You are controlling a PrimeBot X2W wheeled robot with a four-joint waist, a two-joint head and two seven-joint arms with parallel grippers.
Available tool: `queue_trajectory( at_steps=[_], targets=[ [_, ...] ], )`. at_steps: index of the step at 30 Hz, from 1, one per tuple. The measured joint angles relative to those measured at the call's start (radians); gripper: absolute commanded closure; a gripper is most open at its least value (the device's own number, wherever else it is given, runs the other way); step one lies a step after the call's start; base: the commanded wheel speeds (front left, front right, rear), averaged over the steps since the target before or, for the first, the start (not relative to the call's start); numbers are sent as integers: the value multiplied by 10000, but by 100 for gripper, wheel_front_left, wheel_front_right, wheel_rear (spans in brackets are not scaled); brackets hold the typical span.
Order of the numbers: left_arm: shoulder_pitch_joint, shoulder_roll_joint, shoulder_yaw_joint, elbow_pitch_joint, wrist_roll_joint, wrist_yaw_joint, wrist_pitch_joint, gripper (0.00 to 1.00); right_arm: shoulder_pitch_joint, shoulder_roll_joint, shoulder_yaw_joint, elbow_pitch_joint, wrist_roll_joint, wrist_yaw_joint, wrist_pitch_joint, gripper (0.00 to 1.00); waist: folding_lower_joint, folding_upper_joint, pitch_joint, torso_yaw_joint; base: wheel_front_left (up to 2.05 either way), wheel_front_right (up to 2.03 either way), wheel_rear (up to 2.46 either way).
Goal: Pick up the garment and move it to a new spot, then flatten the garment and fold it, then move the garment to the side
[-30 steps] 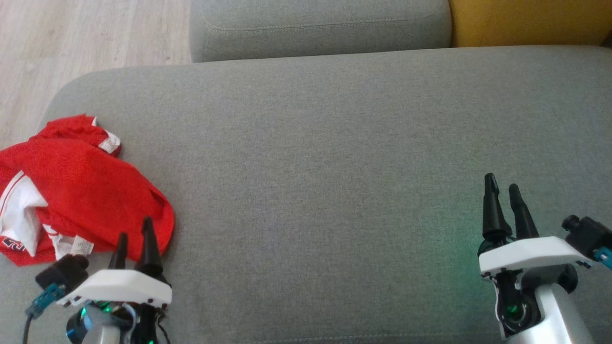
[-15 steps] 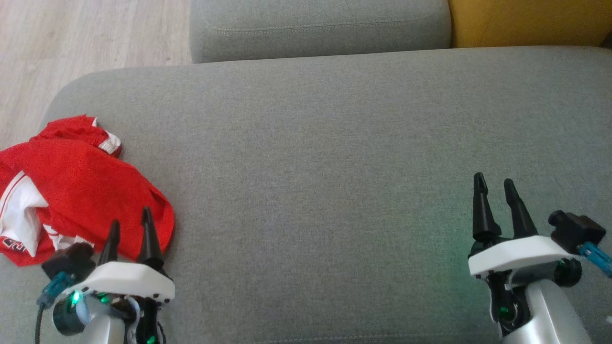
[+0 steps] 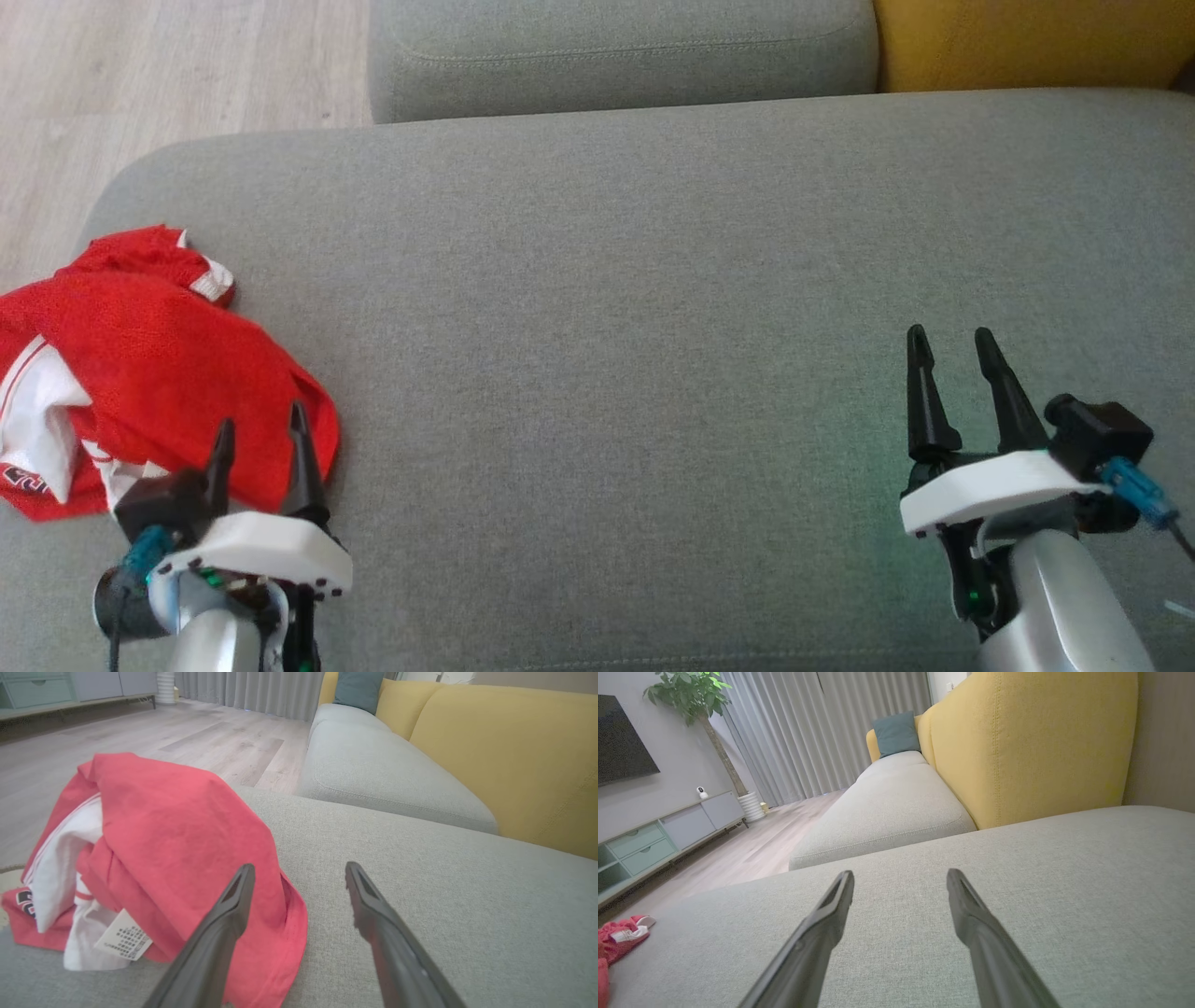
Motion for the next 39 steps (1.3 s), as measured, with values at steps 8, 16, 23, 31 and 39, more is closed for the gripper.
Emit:
queue_trajectory(
  at_steps=[8,16,23,31,39],
  targets=[
    [-95,15,-8,13,849,92,-230,0,0,0,-31,105,-915,0,-209,0,0,0,2,-6,0,0,0],
    [-211,38,-4,15,1779,174,-435,0,-189,2,-119,128,-1923,0,-426,0,0,0,13,-69,0,0,0],
    [-211,35,27,-15,2040,182,-491,0,-208,4,-280,98,-2184,0,-520,0,0,0,3,-92,0,0,0],
    [-211,29,178,-31,2040,167,-491,0,-205,6,-276,42,-2153,0,-520,0,0,0,11,-80,0,0,0],
    [-223,-2,155,-54,2040,157,-491,0,-189,6,-245,29,-2121,0,-520,0,0,0,52,356,0,0,0]
  ],
)
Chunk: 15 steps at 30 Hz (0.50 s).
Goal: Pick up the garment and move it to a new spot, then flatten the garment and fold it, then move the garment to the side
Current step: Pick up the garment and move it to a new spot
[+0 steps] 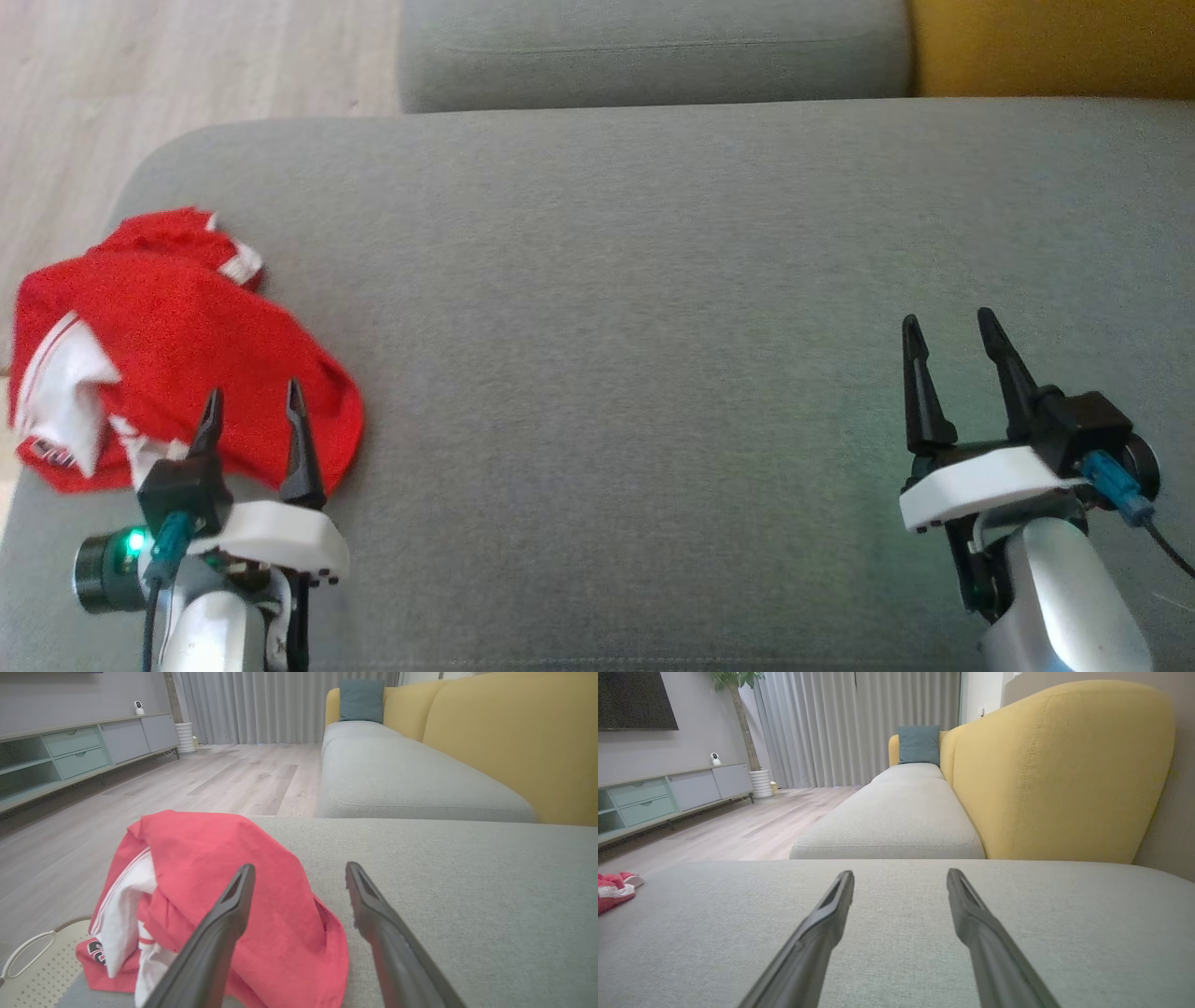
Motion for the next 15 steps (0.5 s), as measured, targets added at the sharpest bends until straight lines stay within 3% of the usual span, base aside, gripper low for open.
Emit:
queue_trajectory(
  at_steps=[5,15],
  targets=[
    [-203,-27,46,-4,-8,-17,-2,0,3,0,167,-29,155,0,-2,0,0,0,78,731,0,0,0],
    [-251,-42,485,67,-36,109,-2,0,22,4,566,-8,399,0,-2,0,0,0,177,2837,0,0,0]
  ],
)
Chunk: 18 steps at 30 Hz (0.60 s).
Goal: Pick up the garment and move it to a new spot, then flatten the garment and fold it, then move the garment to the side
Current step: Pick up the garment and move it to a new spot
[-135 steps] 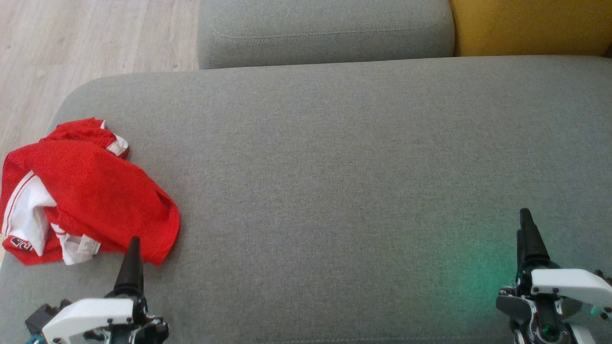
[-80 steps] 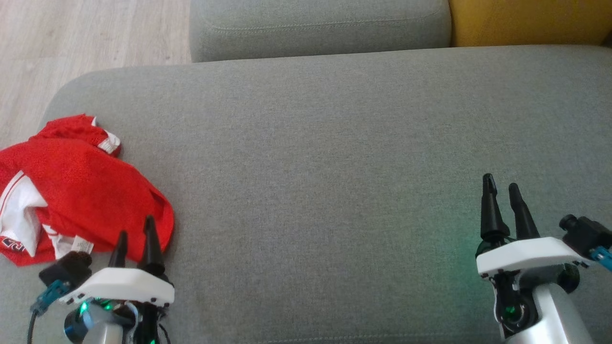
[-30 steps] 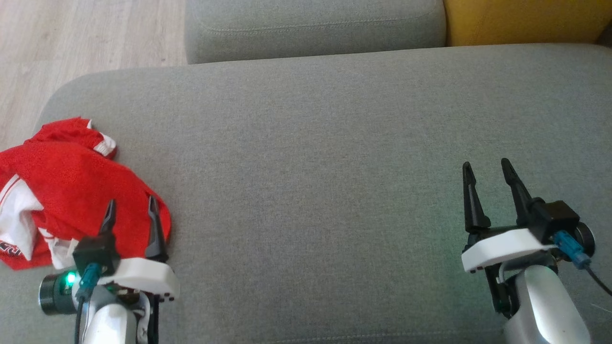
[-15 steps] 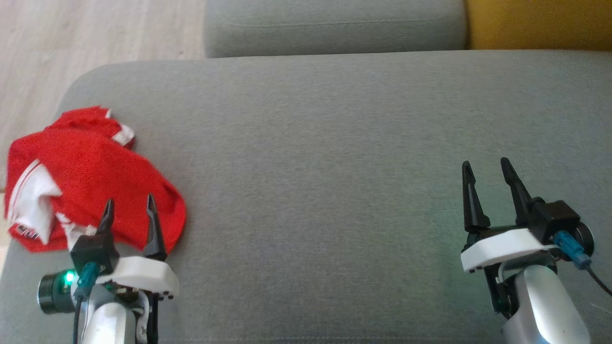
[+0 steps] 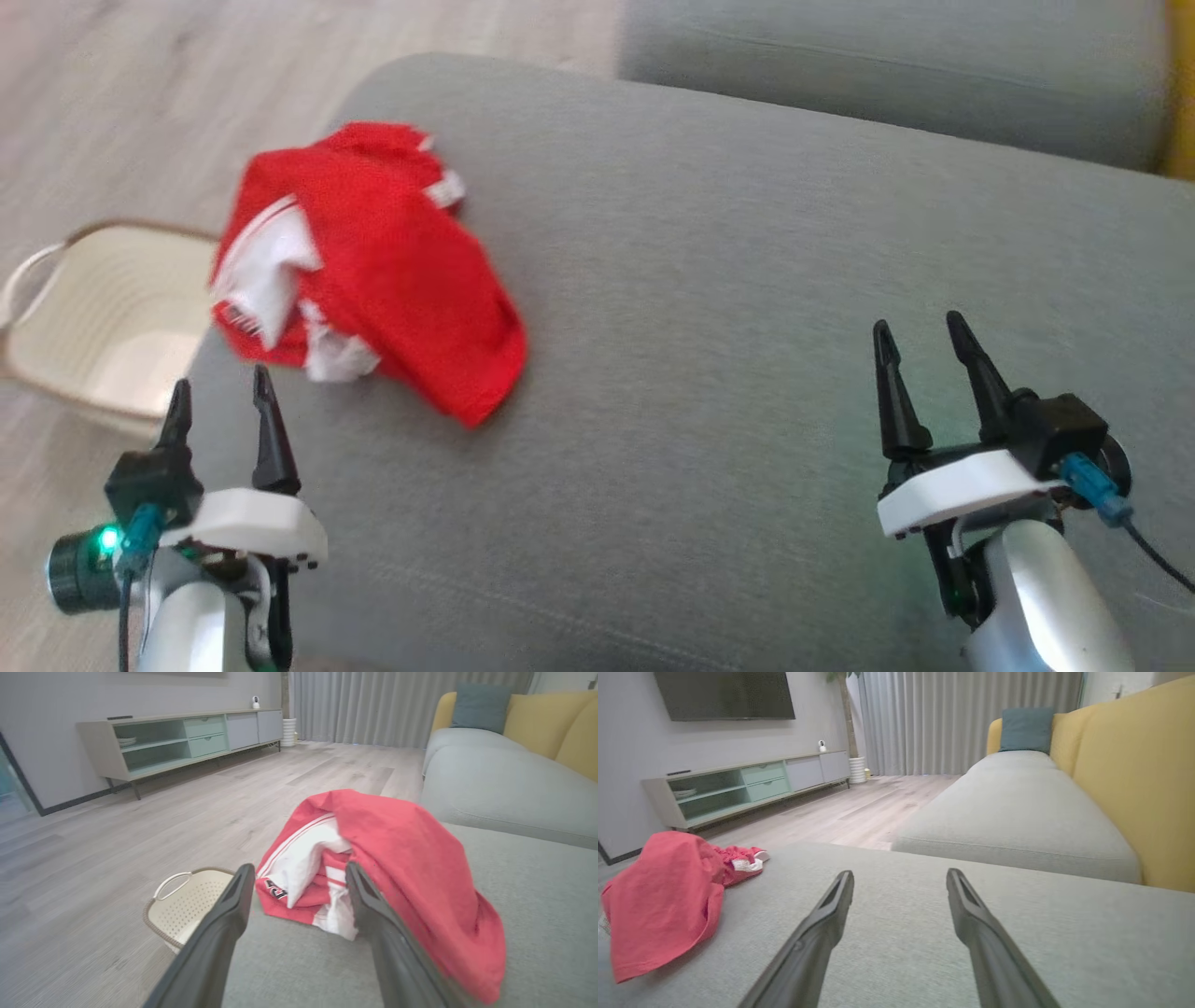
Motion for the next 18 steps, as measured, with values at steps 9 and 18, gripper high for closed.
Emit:
queue_trajectory(
  at_steps=[9,18],
  targets=[
    [382,-29,380,-86,-196,130,0,0,-18,0,322,65,88,0,0,0,0,0,230,1807,0,0,0],
    [256,-92,631,92,-1603,-412,0,0,-321,-2,424,59,77,0,0,0,0,0,792,2030,0,0,0]
  ],
)
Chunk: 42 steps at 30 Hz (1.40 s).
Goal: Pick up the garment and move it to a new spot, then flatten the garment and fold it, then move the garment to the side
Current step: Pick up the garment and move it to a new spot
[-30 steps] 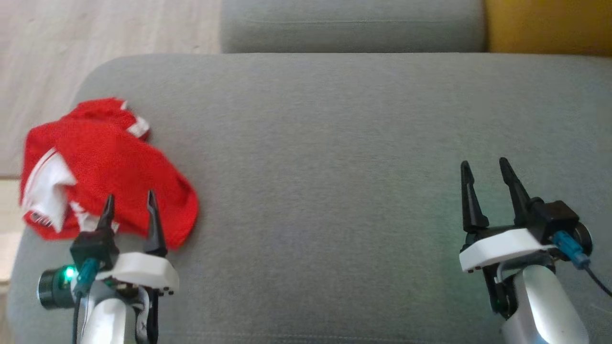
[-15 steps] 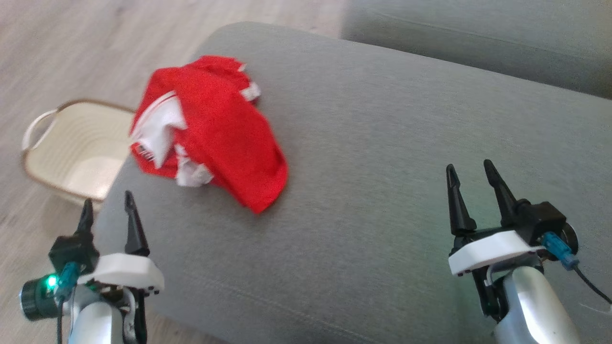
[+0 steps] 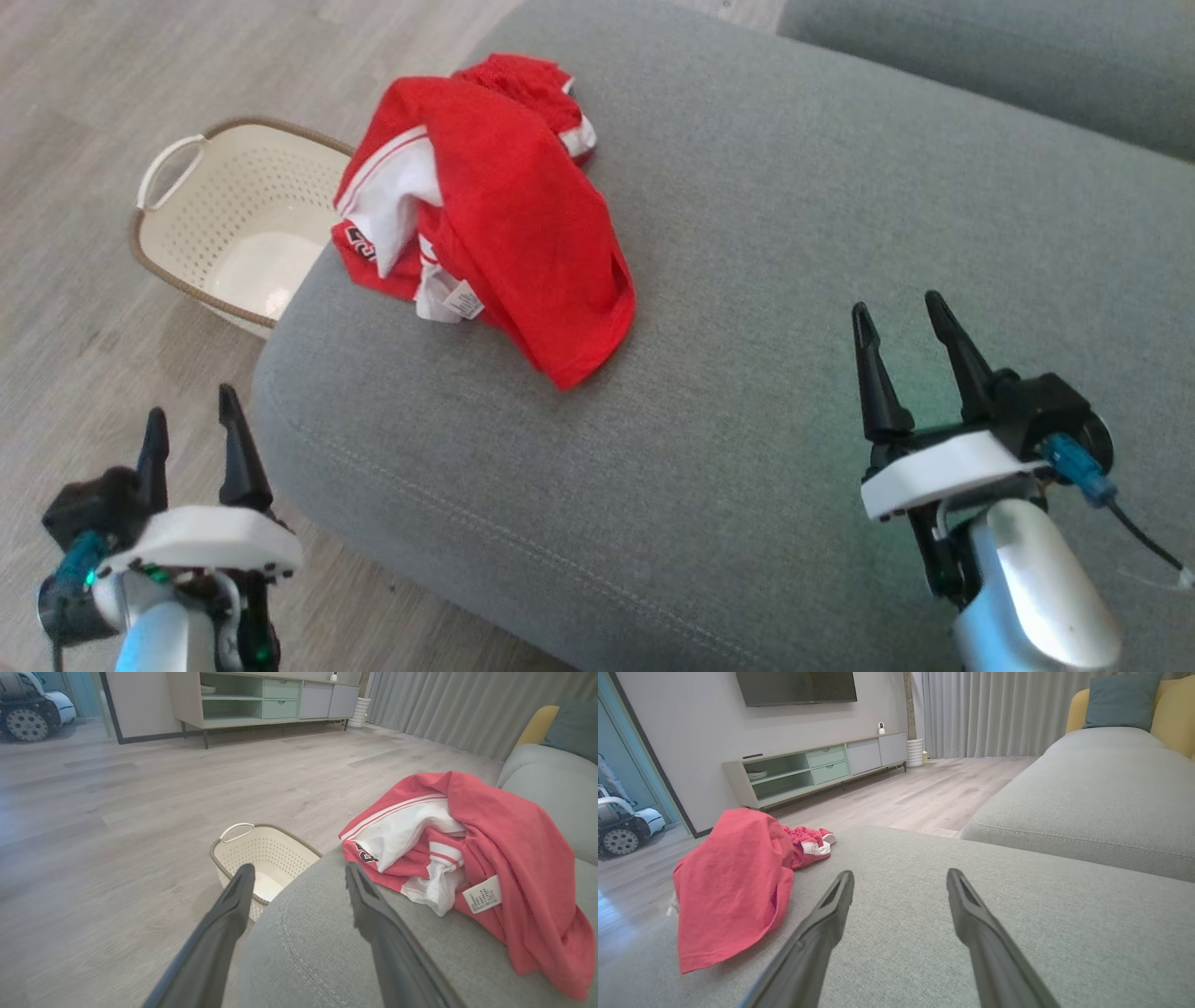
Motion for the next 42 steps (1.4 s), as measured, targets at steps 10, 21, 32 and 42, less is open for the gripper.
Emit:
queue_trajectory(
  at_steps=[10,21,32,42],
  targets=[
    [-1841,-77,282,901,-113,-941,-2,0,-643,-199,77,-86,-360,0,0,0,0,0,982,-625,0,0,0],
    [-4660,12,548,2583,-560,-1547,-15,0,-1174,-731,-10,-303,-531,0,0,0,2,0,2370,-1527,0,0,0],
    [-6473,980,-859,4690,-1904,-1553,-69,0,-1695,-884,15,-606,-608,0,-2,0,1,0,3171,-2247,0,0,0],
    [-6945,1304,-832,5494,-949,-1492,-69,100,-1711,-740,54,-637,-600,0,-15,0,0,0,3059,-2654,0,0,0]
  ],
)
